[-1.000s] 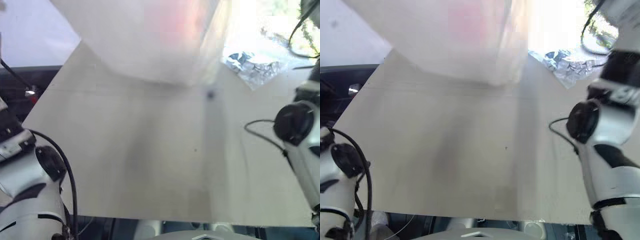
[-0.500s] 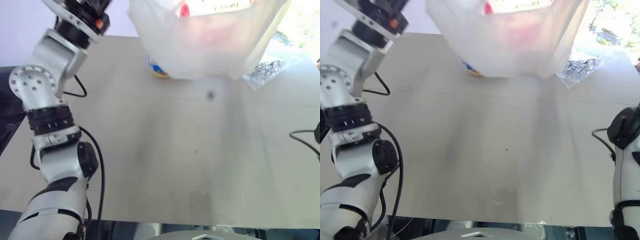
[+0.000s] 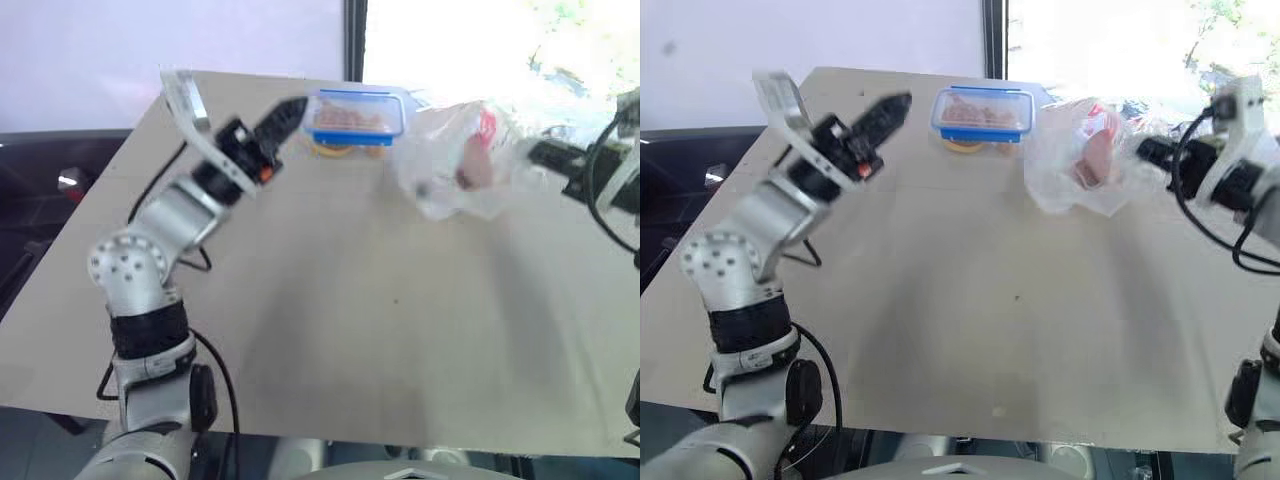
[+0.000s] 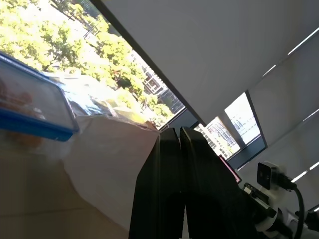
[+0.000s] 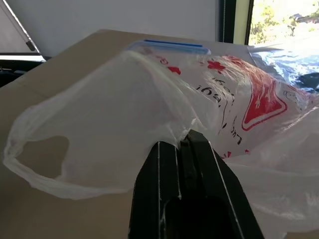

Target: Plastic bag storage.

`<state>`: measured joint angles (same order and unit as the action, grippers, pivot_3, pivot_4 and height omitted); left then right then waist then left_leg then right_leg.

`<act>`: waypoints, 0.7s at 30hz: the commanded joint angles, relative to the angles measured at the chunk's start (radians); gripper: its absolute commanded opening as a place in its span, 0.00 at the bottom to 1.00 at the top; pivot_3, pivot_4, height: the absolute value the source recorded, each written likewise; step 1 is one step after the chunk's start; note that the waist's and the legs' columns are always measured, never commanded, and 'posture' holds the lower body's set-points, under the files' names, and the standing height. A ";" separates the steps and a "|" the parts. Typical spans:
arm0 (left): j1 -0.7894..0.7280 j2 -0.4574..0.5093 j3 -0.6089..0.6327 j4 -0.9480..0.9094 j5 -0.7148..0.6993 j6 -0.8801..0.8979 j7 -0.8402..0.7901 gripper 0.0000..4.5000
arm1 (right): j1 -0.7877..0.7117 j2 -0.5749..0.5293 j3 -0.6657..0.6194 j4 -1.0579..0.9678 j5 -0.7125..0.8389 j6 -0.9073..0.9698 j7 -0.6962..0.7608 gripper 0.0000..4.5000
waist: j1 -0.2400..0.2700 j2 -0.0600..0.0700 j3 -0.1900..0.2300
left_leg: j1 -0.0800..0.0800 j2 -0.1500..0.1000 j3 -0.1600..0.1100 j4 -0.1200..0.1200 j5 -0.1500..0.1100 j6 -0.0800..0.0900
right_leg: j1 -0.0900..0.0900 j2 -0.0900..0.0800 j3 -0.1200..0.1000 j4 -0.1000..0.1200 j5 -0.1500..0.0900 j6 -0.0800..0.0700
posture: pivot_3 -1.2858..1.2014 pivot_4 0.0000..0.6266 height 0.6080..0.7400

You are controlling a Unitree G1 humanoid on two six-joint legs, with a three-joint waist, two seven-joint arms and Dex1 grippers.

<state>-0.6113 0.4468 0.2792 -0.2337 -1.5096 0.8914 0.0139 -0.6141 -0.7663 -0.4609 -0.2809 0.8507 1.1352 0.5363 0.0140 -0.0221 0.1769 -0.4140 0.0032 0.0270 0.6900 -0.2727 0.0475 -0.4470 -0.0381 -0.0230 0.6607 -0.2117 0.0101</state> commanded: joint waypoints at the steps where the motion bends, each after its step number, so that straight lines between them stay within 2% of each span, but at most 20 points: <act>1: 0.025 0.106 -0.116 -0.131 0.057 0.109 -0.161 0.08 | -0.046 -0.007 -0.073 -0.080 0.116 0.021 -0.030 0.00 | -0.001 0.000 0.000 | 0.001 0.000 0.000 0.000 0.000 0.000 | 0.001 0.001 0.001 0.000 0.000 0.000 | 0.52 0.24 1.00; 3: 0.050 0.174 -0.188 -0.175 0.136 0.138 -0.260 0.18 | -0.045 -0.008 -0.093 -0.120 0.196 0.048 -0.043 0.00 | -0.002 0.000 0.000 | 0.003 0.000 0.001 0.000 0.000 0.000 | 0.002 0.003 0.003 0.001 0.000 0.000 | 0.52 0.24 1.00; 5: 0.069 0.213 -0.246 -0.188 0.230 0.127 -0.316 0.37 | -0.017 -0.015 -0.106 -0.173 0.286 0.079 -0.062 0.00 | -0.002 0.001 0.000 | 0.005 0.000 0.002 0.000 0.000 0.000 | 0.003 0.005 0.004 0.002 0.000 -0.001 | 0.52 0.24 1.00; 7: 0.073 0.214 -0.273 -0.182 0.282 0.111 -0.352 0.55 | 0.018 -0.018 -0.110 -0.227 0.363 0.094 -0.096 0.00 | -0.001 0.001 0.000 | 0.006 0.000 0.002 -0.001 0.000 0.000 | 0.003 0.007 0.004 0.002 0.000 -0.001 | 0.52 0.24 1.00; 11: 0.038 0.159 -0.304 -0.138 0.364 0.096 -0.367 0.55 | 0.065 -0.025 -0.099 -0.282 0.463 0.073 -0.195 0.00 | 0.000 0.001 0.000 | 0.004 0.001 0.003 0.000 0.000 0.001 | 0.003 0.005 0.005 0.001 0.000 0.000 | 0.52 0.24 1.00; 15: 0.020 0.140 -0.272 -0.116 0.403 0.104 -0.368 0.55 | 0.087 -0.049 -0.088 -0.286 0.512 0.046 -0.254 0.00 | -0.001 0.001 0.000 | 0.004 0.000 0.003 0.001 0.000 0.001 | 0.003 0.005 0.005 0.000 0.000 0.000 | 0.52 0.24 1.00; 18: 0.083 0.208 -0.205 -0.159 0.380 0.138 -0.395 0.55 | 0.106 -0.067 -0.079 -0.290 0.523 0.023 -0.279 0.00 | -0.007 0.001 -0.001 | 0.003 0.002 0.003 0.001 0.000 0.001 | 0.003 0.005 0.006 0.000 0.000 0.000 | 0.52 0.24 1.00; 21: 0.184 0.285 -0.182 -0.189 0.427 0.134 -0.442 0.55 | 0.154 -0.084 -0.070 -0.309 0.517 0.002 -0.275 0.00 | -0.016 0.001 -0.001 | 0.005 0.003 0.004 -0.002 0.000 0.001 | 0.002 0.005 0.007 0.000 -0.001 0.000 | 0.52 0.24 1.00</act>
<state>-0.4548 0.7080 0.0692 -0.3823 -1.1055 1.0276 -0.3940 -0.4719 -0.8292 -0.5225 -0.5542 1.3487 1.1671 0.2620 -0.0023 -0.0212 0.1763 -0.4087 0.0060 0.0315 0.6875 -0.2725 0.0485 -0.4448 -0.0327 -0.0155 0.6608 -0.2124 0.0096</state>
